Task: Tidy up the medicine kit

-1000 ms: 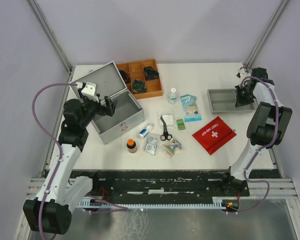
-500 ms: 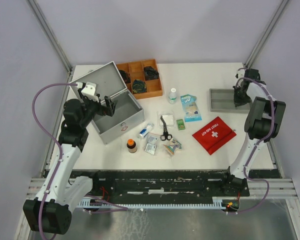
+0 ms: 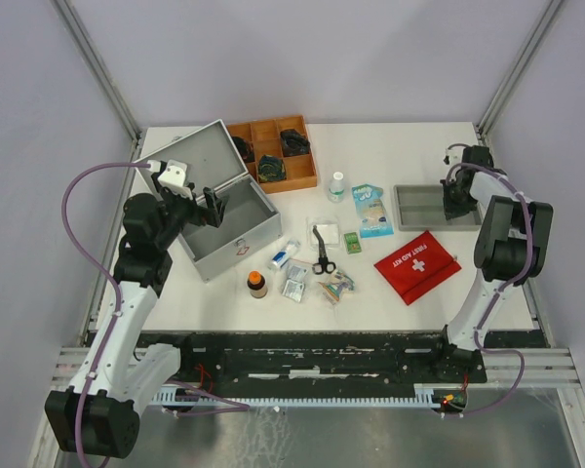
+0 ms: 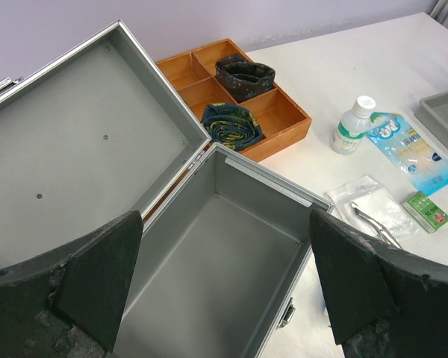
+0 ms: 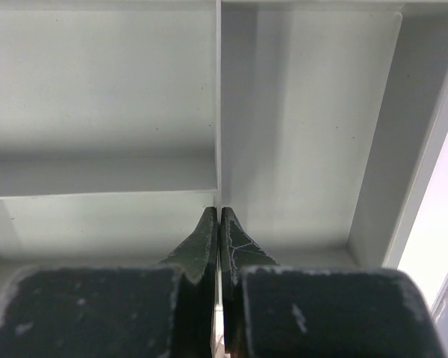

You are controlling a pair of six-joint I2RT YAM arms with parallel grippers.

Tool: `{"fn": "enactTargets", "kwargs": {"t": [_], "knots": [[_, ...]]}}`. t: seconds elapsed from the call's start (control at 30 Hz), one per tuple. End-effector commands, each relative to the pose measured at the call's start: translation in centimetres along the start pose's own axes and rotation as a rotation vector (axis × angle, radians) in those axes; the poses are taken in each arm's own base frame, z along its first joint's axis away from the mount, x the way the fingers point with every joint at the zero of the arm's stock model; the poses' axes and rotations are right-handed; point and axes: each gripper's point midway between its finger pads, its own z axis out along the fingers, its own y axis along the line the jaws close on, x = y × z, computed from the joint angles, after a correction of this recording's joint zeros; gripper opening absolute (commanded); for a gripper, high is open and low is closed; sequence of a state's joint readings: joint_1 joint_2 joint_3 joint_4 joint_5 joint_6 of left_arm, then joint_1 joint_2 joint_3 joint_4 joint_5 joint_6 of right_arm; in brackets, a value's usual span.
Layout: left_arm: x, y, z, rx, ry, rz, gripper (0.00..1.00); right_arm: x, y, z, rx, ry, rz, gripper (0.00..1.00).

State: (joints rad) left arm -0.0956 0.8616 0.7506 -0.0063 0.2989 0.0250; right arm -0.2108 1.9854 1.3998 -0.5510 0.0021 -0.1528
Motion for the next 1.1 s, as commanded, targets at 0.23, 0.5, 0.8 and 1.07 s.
{"fn": "enactTargets", "kwargs": {"t": [0.23, 0.5, 0.8, 1.07], "knots": [[-2.4, -0.3, -0.4, 0.025, -0.066, 0.056, 0.99, 1.3, 1.9, -2.0, -0.074, 0.018, -0.055, 0.13], [-2.4, -0.3, -0.4, 0.022, -0.064, 0.059, 0.99, -1.3, 1.6, -5.4, -0.068, -0.079, -0.097, 0.62], [-2.5, -0.4, -0.5, 0.025, -0.068, 0.064, 0.99, -2.2, 2.7, -12.5, -0.117, -0.252, -0.182, 0.88], [-2.4, -0.6, -0.5, 0.037, -0.071, 0.063, 0.99, 2.9, 6.5, -14.6, -0.294, -0.261, -0.3, 0.86]]}}
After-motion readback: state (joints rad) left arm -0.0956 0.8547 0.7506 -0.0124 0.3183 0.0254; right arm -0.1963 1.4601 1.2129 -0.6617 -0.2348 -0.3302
